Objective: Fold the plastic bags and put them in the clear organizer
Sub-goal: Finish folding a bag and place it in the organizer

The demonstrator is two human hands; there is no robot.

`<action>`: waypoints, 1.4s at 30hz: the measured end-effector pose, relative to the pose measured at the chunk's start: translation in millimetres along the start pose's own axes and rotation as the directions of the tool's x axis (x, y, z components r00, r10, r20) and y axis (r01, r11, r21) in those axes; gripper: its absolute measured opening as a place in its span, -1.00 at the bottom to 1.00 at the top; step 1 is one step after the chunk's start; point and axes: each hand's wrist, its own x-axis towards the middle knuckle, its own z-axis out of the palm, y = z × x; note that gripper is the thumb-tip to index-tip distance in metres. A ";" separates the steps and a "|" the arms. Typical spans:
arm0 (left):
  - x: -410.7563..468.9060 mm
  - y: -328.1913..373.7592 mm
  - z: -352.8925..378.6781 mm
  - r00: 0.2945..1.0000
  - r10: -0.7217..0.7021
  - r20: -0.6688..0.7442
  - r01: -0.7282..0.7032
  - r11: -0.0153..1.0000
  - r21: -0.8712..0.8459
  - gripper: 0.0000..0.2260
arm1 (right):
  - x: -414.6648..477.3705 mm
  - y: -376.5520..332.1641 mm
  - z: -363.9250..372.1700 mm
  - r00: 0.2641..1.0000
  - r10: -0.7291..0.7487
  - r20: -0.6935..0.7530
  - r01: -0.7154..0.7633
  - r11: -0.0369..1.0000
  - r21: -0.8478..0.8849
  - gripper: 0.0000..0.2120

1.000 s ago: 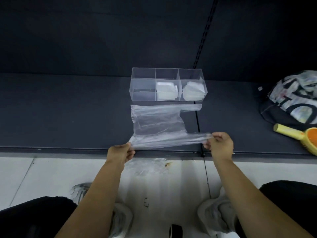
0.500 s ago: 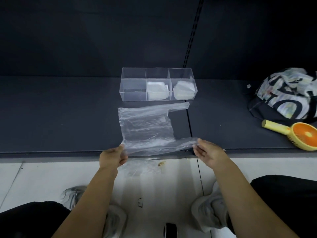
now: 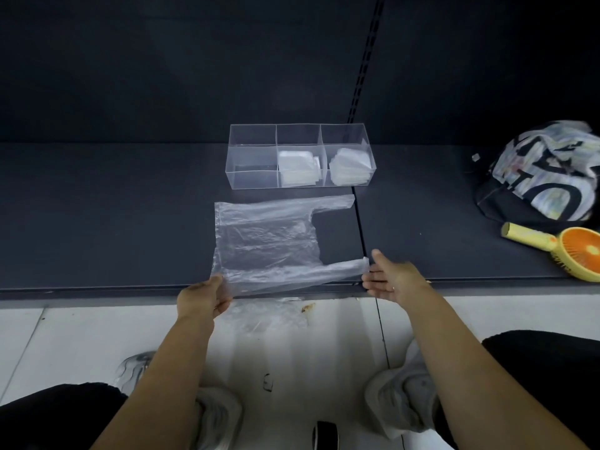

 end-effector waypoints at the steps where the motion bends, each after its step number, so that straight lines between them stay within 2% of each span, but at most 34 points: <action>1: 2.2 0.0 -0.1 1.000 0.009 -0.017 -0.008 0.998 0.057 -0.79 | 0.0 -0.2 5.3 0.998 -0.056 -0.028 0.054 0.996 -0.074 -0.70; 3: 3.1 -1.6 0.2 0.999 0.023 -0.033 -0.019 0.993 0.119 -0.72 | 0.8 -0.2 15.6 0.983 -0.177 -0.053 0.165 0.969 -0.184 -0.84; 6: 4.1 -5.1 0.7 0.999 0.016 -0.039 -0.014 0.999 0.050 -0.74 | 1.9 -5.6 21.9 0.963 -0.265 -0.052 0.252 0.952 -0.175 -0.87; 7: 3.2 -5.1 0.3 0.999 0.021 -0.039 -0.019 0.999 0.050 -0.73 | 1.9 -7.5 21.5 0.965 -0.260 -0.028 0.255 0.960 -0.120 -0.86; 9: 2.6 -3.8 0.5 0.999 0.038 -0.038 -0.036 0.997 0.071 -0.70 | 1.5 -9.5 19.5 0.971 -0.224 0.078 0.216 0.971 0.100 -0.80; 12: 5.4 -4.2 1.1 0.996 0.061 -0.060 -0.056 0.995 0.080 -0.71 | 2.1 -10.4 11.0 0.966 -0.174 0.189 0.096 0.926 0.364 -0.74; 14: 7.9 -4.9 1.6 0.996 0.063 -0.059 -0.059 0.997 0.054 -0.76 | 5.3 -11.2 3.7 0.966 -0.129 0.223 0.011 0.885 0.465 -0.82; 16: 7.8 -5.0 2.1 0.997 0.064 -0.048 -0.063 0.998 0.031 -0.82 | 8.1 -11.1 -1.3 0.962 -0.111 0.250 -0.029 0.868 0.496 -0.89; 23: -0.6 -5.2 2.1 0.994 0.107 -0.011 -0.105 0.989 0.101 -0.82 | 12.0 -9.1 -5.3 0.969 -0.207 0.137 0.153 0.932 0.329 -0.97; 25: -4.4 -4.7 1.3 0.992 0.123 -0.022 -0.119 0.984 0.130 -0.78 | 11.2 -9.3 -7.9 0.954 -0.279 0.110 0.266 0.956 0.121 -0.95; 27: -7.3 -4.0 1.0 0.988 0.150 -0.028 -0.144 0.977 0.159 -0.75 | 10.8 -11.7 -10.6 0.935 -0.342 0.098 0.353 0.925 -0.141 -0.91; 29: -9.1 -4.0 1.5 0.985 0.171 -0.023 -0.165 0.973 0.163 -0.74 | 10.7 -16.6 -12.9 0.938 -0.331 0.098 0.345 0.911 -0.224 -0.89; 30: -9.9 -4.1 2.2 0.985 0.171 -0.021 -0.165 0.973 0.162 -0.73 | 10.6 -19.0 -13.7 0.946 -0.304 0.111 0.319 0.932 -0.174 -0.88; 32: -12.3 -4.8 4.2 0.986 0.167 -0.019 -0.162 0.972 0.172 -0.71 | 11.1 -21.9 -12.5 0.961 -0.238 0.141 0.227 0.970 0.087 -0.88; 33: -13.2 -5.6 5.3 0.985 0.169 -0.017 -0.164 0.972 0.170 -0.70 | 11.1 -22.3 -11.1 0.968 -0.210 0.137 0.177 0.960 0.216 -0.90; 34: -13.7 -6.4 6.4 0.985 0.174 -0.017 -0.169 0.972 0.164 -0.70 | 10.9 -22.3 -9.5 0.973 -0.201 0.115 0.164 0.948 0.274 -0.91; 35: -13.5 -7.4 7.2 0.983 0.182 -0.020 -0.176 0.971 0.160 -0.70 | 10.1 -22.0 -8.3 0.969 -0.240 0.065 0.220 0.950 0.221 -0.93; 36: -13.1 -8.4 7.7 0.981 0.193 -0.026 -0.186 0.970 0.158 -0.71 | 9.3 -21.1 -7.5 0.943 -0.334 0.003 0.333 0.942 0.048 -0.94; 37: -12.7 -9.3 7.7 0.978 0.207 -0.032 -0.199 0.967 0.159 -0.72 | 8.9 -20.2 -7.4 0.886 -0.463 -0.031 0.449 0.873 -0.192 -0.95; 38: -12.0 -9.9 7.7 0.974 0.223 -0.039 -0.214 0.963 0.163 -0.73 | 8.5 -19.2 -6.6 0.814 -0.581 -0.022 0.525 0.750 -0.402 -0.95; 39: -11.6 -10.4 7.9 0.969 0.241 -0.048 -0.229 0.958 0.175 -0.73 | 8.0 -18.6 -5.2 0.757 -0.654 0.007 0.556 0.638 -0.533 -0.95; 40: -12.2 -10.7 8.3 0.965 0.255 -0.056 -0.240 0.952 0.192 -0.72 | 6.9 -18.1 -3.7 0.721 -0.692 0.024 0.566 0.568 -0.597 -0.94; 42: -13.3 -10.9 8.6 0.959 0.280 -0.052 -0.262 0.939 0.222 -0.72 | 6.9 -16.7 -1.4 0.675 -0.738 0.004 0.554 0.503 -0.663 -0.90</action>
